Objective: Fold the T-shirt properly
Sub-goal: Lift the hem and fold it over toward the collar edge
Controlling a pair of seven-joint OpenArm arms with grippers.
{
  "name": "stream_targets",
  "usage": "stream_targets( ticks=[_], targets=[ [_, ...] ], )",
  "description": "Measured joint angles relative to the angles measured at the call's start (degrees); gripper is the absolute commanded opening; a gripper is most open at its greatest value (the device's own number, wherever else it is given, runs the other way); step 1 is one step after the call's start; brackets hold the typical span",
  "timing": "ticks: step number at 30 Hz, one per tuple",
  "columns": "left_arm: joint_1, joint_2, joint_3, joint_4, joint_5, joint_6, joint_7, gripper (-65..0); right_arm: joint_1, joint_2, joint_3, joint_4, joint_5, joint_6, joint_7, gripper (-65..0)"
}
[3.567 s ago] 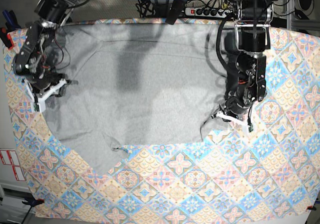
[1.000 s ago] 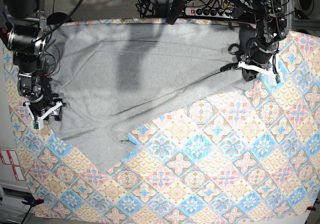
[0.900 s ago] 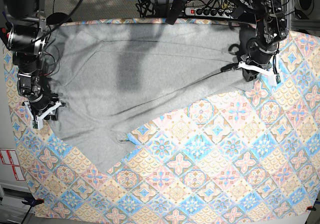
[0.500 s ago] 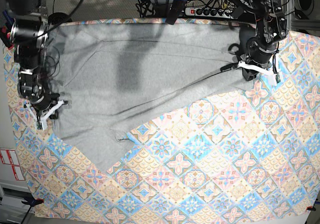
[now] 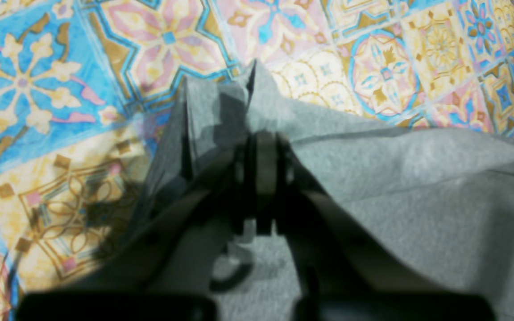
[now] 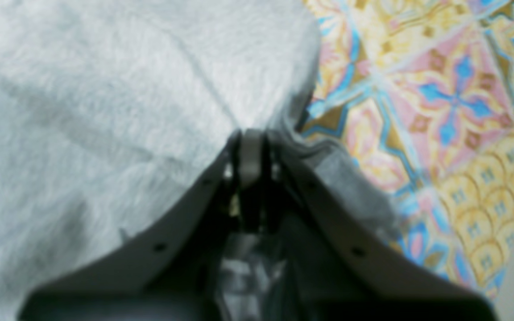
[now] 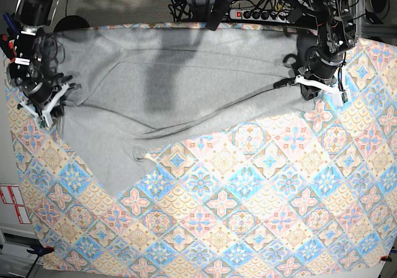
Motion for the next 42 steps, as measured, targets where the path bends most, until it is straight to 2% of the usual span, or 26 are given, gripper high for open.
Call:
stream_targets(
  ticks=[4, 8, 12, 15, 21, 31, 38, 42],
  targets=[
    [0.04, 0.02, -0.02, 0.00, -0.09, 0.00, -0.04, -65.0, -4.72, -2.10, 2.54, 5.84, -0.76, 0.31, -1.33, -64.7],
    [-0.04, -0.13, -0.02, 0.00, -0.17, 0.02, -0.02, -65.0, -7.56, -2.10, 2.78, 12.41, -0.13, 0.17, -0.20, -64.7],
    [0.11, -3.74, -0.04, 0.00, -0.59, -0.02, 0.15, -65.0, -10.32, -2.40, 3.65, 16.06, -0.35, 0.81, -0.66, -64.7],
    [0.11, -5.92, -0.09, 0.00, -0.50, -0.04, 0.11, -65.0, -10.58, -3.69, 6.40, 16.28, -0.33, 0.42, -0.70, -64.7],
    [0.96, -8.81, 0.02, 0.00, -0.66, -0.24, 0.00, -65.0, -10.45, -3.37, 7.06, 16.02, -0.35, 0.39, -0.66, -64.7],
    [2.14, -8.94, 0.28, -5.05, -0.15, -0.24, -0.09, -65.0, -10.43, -3.98, 6.93, 15.85, -0.31, 0.42, -0.59, -64.8],
    [2.08, -9.25, 0.48, -10.62, -0.20, -0.26, 0.07, -65.0, -10.51, -4.04, 6.93, 11.56, -0.28, 0.44, -0.57, -64.6],
    [1.88, -11.61, 5.53, -10.62, 1.68, -0.02, -0.39, -65.0, -10.56, -4.11, 6.93, 9.79, -0.31, 0.42, -0.50, -64.3]
  ],
)
